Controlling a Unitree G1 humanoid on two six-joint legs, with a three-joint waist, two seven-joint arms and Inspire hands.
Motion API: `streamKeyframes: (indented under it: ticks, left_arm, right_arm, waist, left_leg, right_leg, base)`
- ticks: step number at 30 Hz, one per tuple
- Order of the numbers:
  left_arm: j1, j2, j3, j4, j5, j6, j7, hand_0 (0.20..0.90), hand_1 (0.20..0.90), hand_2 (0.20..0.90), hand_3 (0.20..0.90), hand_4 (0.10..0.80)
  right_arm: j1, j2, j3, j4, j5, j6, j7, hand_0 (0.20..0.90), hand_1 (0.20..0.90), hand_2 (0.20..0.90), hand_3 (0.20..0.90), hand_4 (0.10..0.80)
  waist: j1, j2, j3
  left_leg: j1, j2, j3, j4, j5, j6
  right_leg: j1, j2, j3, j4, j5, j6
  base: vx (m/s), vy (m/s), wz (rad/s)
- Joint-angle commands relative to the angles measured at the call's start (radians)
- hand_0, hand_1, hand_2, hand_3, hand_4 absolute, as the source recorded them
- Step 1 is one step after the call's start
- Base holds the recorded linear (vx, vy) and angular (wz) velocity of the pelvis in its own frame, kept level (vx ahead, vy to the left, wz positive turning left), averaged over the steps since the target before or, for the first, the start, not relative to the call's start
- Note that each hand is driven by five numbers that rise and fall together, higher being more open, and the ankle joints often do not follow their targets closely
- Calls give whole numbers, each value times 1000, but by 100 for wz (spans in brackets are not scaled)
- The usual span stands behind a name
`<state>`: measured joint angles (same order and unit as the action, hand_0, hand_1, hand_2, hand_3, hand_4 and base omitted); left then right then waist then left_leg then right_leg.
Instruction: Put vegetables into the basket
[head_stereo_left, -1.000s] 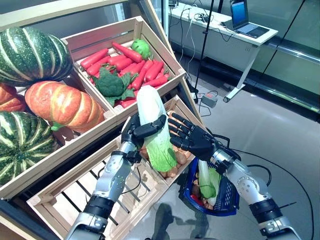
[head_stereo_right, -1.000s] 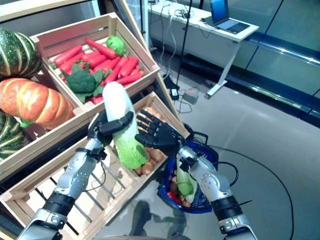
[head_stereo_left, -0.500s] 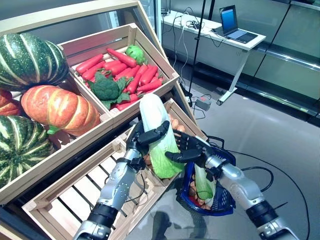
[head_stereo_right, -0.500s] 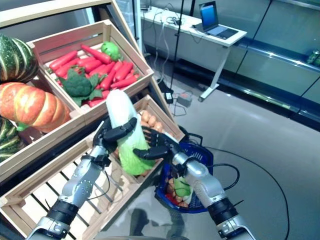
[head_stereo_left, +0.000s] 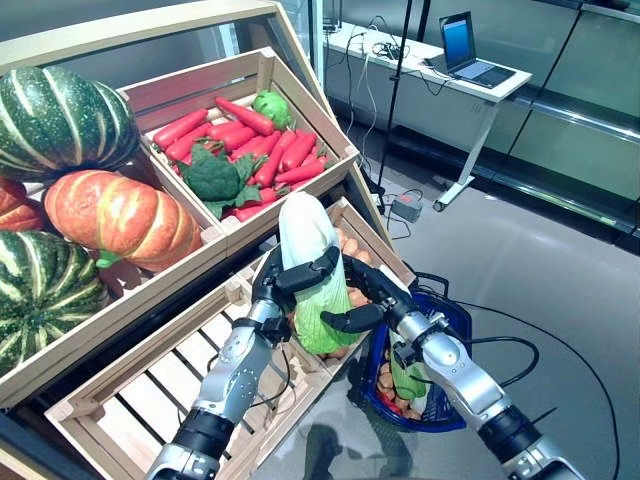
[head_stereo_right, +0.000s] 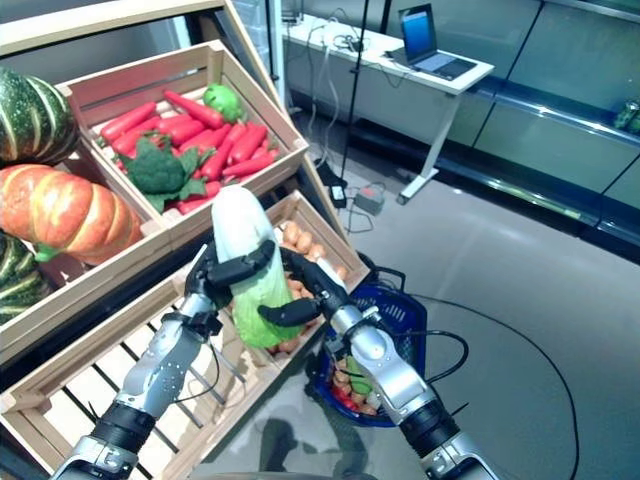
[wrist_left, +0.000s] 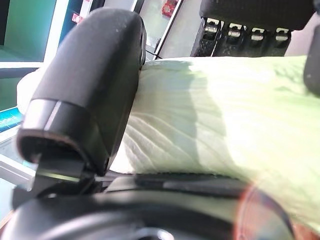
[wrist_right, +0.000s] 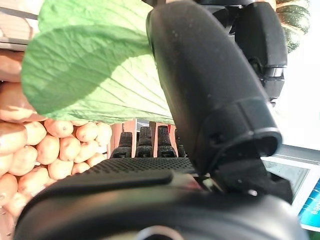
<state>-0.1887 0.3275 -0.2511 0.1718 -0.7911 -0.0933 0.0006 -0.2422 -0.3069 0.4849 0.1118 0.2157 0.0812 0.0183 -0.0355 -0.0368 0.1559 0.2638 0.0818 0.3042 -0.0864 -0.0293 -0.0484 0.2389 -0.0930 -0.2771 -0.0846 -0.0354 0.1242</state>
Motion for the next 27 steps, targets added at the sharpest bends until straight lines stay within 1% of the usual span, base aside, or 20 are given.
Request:
streamKeyframes:
  ticks: [1,3,8,9,11,13,14,16,18,20,22,24,25,26,27]
  left_arm:
    - [-134,-84,-52,-239,-91,-84,-117,300,300,300,300,400]
    - [-134,-85,-59,-231,-110,-69,-137,300,300,300,300,400]
    - [-125,-97,-80,-198,-185,-33,-247,300,300,300,300,400]
    - [-122,-101,-84,-192,-213,-22,-276,300,300,300,300,400]
    - [-119,-109,-88,-175,-259,3,-324,300,300,300,300,400]
    - [-116,-116,-94,-157,-288,25,-375,300,300,300,300,400]
    - [-111,-121,-102,-154,-314,49,-406,300,300,300,300,400]
    - [-104,-125,-114,-140,-350,81,-447,300,300,300,300,400]
    - [-100,-133,-123,-122,-381,116,-474,300,300,300,300,400]
    - [-96,-137,-126,-113,-385,122,-490,300,300,300,300,400]
    - [-86,-144,-140,-89,-392,145,-542,300,300,300,300,400]
    - [-79,-147,-156,-76,-382,153,-579,300,300,300,300,400]
    - [-74,-145,-164,-71,-376,158,-590,300,300,300,300,400]
    - [-69,-144,-174,-64,-368,161,-594,300,300,300,300,400]
    - [-67,-145,-181,-60,-363,164,-596,300,300,300,300,400]
  right_arm:
    - [-96,63,35,63,94,-47,-27,900,900,900,900,800]
    - [-99,71,31,60,160,-54,-3,900,900,900,900,800]
    - [-103,99,-4,57,367,-47,65,900,900,900,900,800]
    - [-103,110,-13,64,450,-32,96,900,900,900,900,800]
    - [-104,128,-28,81,546,-13,157,900,900,900,900,800]
    - [-110,138,-37,99,594,10,216,900,900,900,900,800]
    - [-113,142,-37,102,630,27,264,900,900,900,900,800]
    - [-124,138,-37,96,646,29,332,900,900,900,900,800]
    - [-143,131,-41,94,656,39,374,900,900,900,900,800]
    - [-148,128,-43,91,664,44,386,900,900,900,900,800]
    - [-162,118,-53,78,690,71,428,900,900,900,900,800]
    - [-175,112,-55,74,706,77,440,900,900,900,900,800]
    - [-181,109,-58,73,711,70,442,582,582,582,582,588]
    - [-187,108,-60,70,721,61,439,300,300,300,300,400]
    - [-192,107,-64,65,732,60,438,300,300,300,300,400]
  waist:
    - [11,27,-67]
    - [13,26,-68]
    - [17,23,-74]
    - [18,22,-77]
    - [20,21,-81]
    - [21,20,-85]
    - [23,19,-87]
    - [25,17,-90]
    - [26,15,-94]
    - [27,14,-94]
    - [25,10,-97]
    - [24,8,-99]
    - [23,8,-100]
    - [22,8,-100]
    - [21,7,-100]
  left_leg:
    - [-14,-44,-18,-1,-78,37]
    - [-13,-43,-19,-1,-78,36]
    - [-11,-42,-18,-1,-79,34]
    - [-11,-42,-17,-1,-79,34]
    - [-9,-41,-15,-1,-80,34]
    - [-6,-40,-13,-1,-81,34]
    - [-6,-39,-12,-1,-81,33]
    - [-5,-38,-9,-1,-82,32]
    - [-3,-38,-8,-1,-81,32]
    - [-3,-37,-8,-1,-82,32]
    - [-2,-37,-6,-1,-84,32]
    - [-2,-37,-5,-1,-85,33]
    - [-2,-37,-4,-1,-85,33]
    - [-2,-37,-2,-1,-86,33]
    - [-2,-37,-2,-1,-87,34]
  right_leg:
    - [-9,28,2,-3,-25,-61]
    - [-8,29,-1,-3,-25,-62]
    - [-6,29,-4,-3,-25,-63]
    - [-6,28,-5,-3,-25,-63]
    - [-4,29,-6,-3,-26,-64]
    - [-2,28,-7,-3,-26,-64]
    - [-1,27,-10,-3,-25,-64]
    - [0,27,-12,-3,-24,-64]
    - [0,27,-12,-3,-24,-64]
    - [1,27,-12,-3,-24,-64]
    - [1,27,-10,-3,-24,-63]
    - [0,27,-7,-3,-24,-63]
    - [0,27,-6,-3,-24,-63]
    - [-1,26,-5,-3,-24,-62]
    - [-1,26,-3,-3,-24,-62]
  base:
    - [0,0,0]
    - [0,0,0]
    - [0,0,0]
    - [0,0,0]
    - [0,0,0]
    - [0,0,0]
    - [0,0,0]
    - [0,0,0]
    - [0,0,0]
    - [0,0,0]
    - [0,0,0]
    - [0,0,0]
    - [0,0,0]
    - [0,0,0]
    - [0,0,0]
